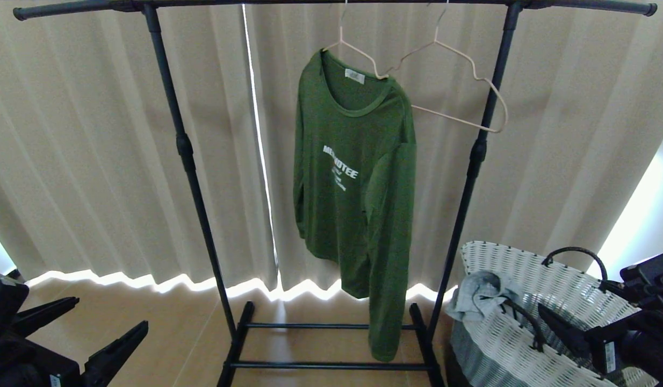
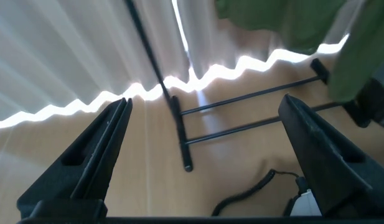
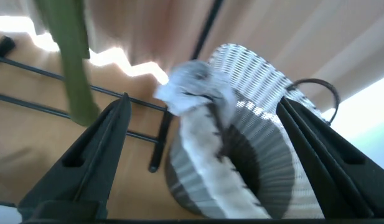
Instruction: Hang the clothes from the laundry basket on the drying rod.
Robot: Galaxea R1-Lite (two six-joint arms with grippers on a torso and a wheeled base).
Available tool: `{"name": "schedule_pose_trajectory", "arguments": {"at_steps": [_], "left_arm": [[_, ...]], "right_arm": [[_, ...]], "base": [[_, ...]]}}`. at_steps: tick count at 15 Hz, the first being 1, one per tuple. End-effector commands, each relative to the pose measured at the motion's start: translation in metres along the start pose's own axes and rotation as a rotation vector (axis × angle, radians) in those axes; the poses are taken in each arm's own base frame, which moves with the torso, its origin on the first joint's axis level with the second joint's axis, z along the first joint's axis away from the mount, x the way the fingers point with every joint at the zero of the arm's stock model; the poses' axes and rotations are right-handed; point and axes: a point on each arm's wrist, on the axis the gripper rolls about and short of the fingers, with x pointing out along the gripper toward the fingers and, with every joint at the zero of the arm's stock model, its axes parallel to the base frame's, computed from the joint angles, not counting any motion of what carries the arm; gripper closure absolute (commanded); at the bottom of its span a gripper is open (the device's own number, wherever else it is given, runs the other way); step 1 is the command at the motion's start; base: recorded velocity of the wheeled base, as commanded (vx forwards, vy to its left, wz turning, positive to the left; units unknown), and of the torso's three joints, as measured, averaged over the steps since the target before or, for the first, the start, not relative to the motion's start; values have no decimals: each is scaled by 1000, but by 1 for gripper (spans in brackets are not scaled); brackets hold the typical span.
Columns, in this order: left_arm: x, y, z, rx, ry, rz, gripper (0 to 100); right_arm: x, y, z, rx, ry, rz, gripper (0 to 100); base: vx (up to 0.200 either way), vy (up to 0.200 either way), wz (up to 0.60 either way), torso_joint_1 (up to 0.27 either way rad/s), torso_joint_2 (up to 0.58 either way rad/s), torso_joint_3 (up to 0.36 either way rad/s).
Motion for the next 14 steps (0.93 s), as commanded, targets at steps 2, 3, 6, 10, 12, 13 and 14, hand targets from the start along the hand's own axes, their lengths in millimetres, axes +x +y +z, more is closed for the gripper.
{"name": "schedule_pose_trajectory", "arguments": {"at_steps": [2,3,6,10,12,13,14], "left_arm": [[0,0,-1,5,0,-1,0],[0,0,-2,5,3,-2,0],[0,0,-1,5,3,-3,0],[1,0,-1,5,6,-4,0],[2,-1,-1,6,12,-5,0],[2,-1,-1,4,12,-5,0],[2,-1,-1,4,12,-5,0]], "right_arm": [[0,0,0,-1,1,1,0],[0,0,0,-1,1,1,0],[0,0,0,-1,2,0,0],[0,0,-1,-1,4,0,0],[0,0,-2,-2,7,-1,0],[-1,0,-3,-2,12,0,0],[-1,0,-3,-2,10,0,0]], "base": [[0,0,0,0,0,0],[0,0,0,0,0,0],[0,0,0,0,0,0],[0,0,0,0,0,0],[100,0,0,1,1,-1],[200,0,0,7,7,2],[200,0,0,-2,-2,2]]}}
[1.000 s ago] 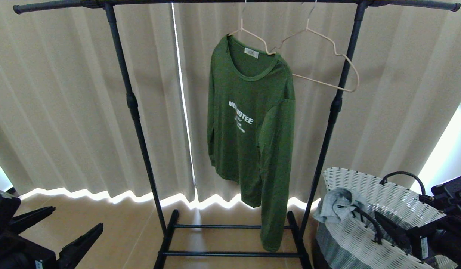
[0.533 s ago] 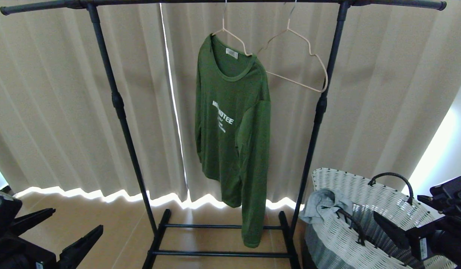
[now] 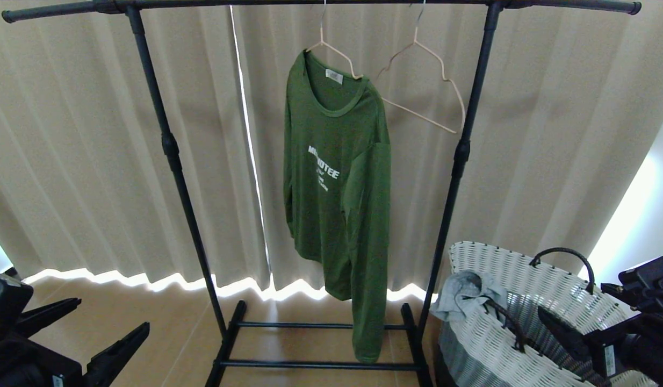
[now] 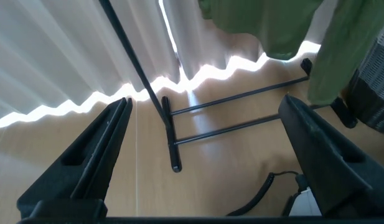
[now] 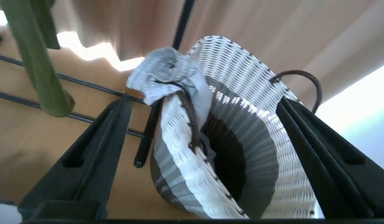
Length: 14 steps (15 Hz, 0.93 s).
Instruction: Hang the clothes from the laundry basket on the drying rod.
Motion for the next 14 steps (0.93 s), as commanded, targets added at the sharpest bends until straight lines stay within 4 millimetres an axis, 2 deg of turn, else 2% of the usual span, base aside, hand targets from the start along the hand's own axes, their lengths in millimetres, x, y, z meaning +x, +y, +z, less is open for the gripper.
{"name": "schedule_pose_trajectory", "arguments": {"at_steps": [1,7,9,12,14], "left_arm": [[1,0,0,0,3,0,0],[1,0,0,1,1,0,0],[0,0,-1,3,-1,-1,0],[-1,0,1,3,-8,0,0],[-2,0,1,4,-16,-1,0]], "right_arm": [[0,0,-1,0,2,-2,0],[-1,0,-3,-4,8,1,0],[0,1,-6,-9,29,4,0],[12,4,-10,-53,91,16,0],[31,9,-13,-115,165,35,0]], "base": [[200,0,0,-2,-2,7],[200,0,0,1,-1,1],[0,0,0,0,0,0],[0,0,0,0,0,0],[0,0,0,0,0,0]]}}
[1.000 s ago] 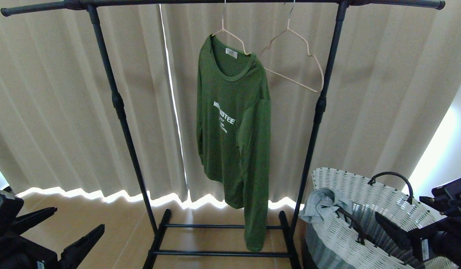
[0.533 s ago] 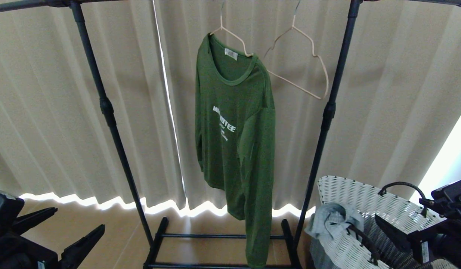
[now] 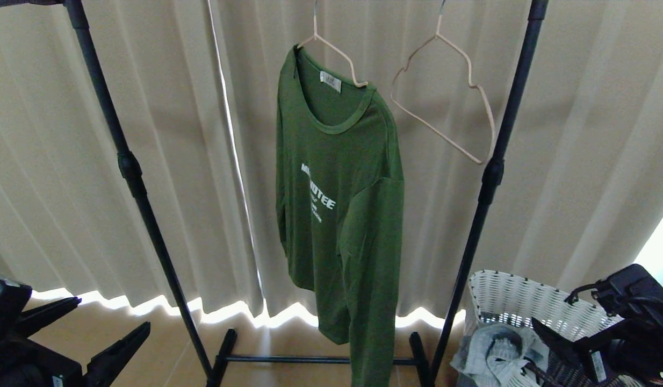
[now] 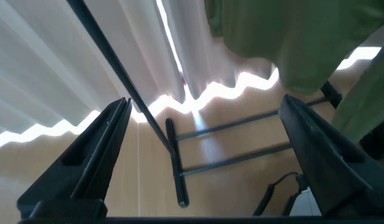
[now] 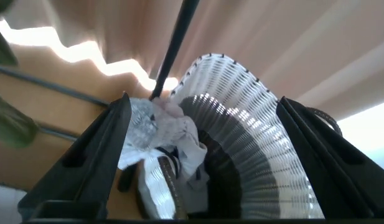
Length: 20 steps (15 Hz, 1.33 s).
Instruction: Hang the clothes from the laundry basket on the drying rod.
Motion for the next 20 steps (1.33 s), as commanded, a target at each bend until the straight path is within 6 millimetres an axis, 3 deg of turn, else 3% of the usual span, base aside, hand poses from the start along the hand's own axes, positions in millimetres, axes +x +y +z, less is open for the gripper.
{"name": "schedule_pose_trajectory", "arguments": {"at_steps": [1,5,9,12,16,17,20], "left_arm": [[-2,-1,1,1,-14,-5,0],[-6,0,3,-1,-42,-3,0],[-6,0,2,-1,-39,-4,0],[-7,0,3,-1,-43,-3,0],[-8,0,3,0,-49,-2,0],[-8,0,3,0,-49,-2,0],[-8,0,3,0,-51,-2,0]], "right_arm": [[25,6,-1,-57,93,27,0],[64,15,-3,-102,216,48,0],[78,19,-13,-119,300,41,0],[95,11,-19,-113,374,-66,0],[101,3,-24,-93,403,-99,0],[101,3,-25,-91,404,-101,100],[101,3,-24,-90,403,-101,100]], "base": [[0,0,0,0,0,0],[0,0,0,0,0,0],[0,0,0,0,0,0],[0,0,0,0,0,0],[0,0,0,0,0,0],[0,0,0,0,0,0],[0,0,0,0,0,0]]}}
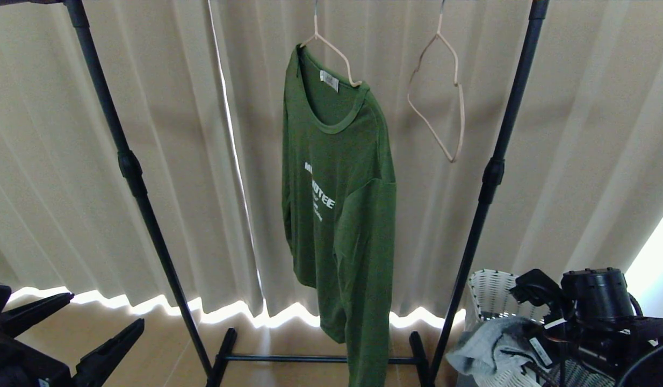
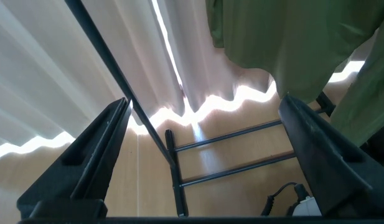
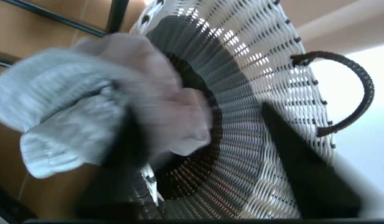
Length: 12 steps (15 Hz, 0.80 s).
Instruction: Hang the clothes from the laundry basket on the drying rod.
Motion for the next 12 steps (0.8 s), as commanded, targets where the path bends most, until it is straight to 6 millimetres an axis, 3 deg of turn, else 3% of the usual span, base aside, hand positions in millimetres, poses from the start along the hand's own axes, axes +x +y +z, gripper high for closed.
{"name": "schedule_pose_trajectory", "arguments": {"at_steps": [1,7,9,12], "left_arm": [[0,0,-1,0,3,0,0],[0,0,-3,2,9,0,0],[0,0,-3,2,10,1,0],[0,0,-2,2,7,5,0]], "right_arm": [[-1,-1,3,7,-14,-2,100],[-24,-13,42,94,-320,-40,100],[-45,-16,61,112,-457,-43,100],[-64,-16,81,126,-572,-36,100]], "base": [[0,0,0,0,0,0],[0,0,0,0,0,0],[0,0,0,0,0,0],[-200,0,0,2,2,4]]}}
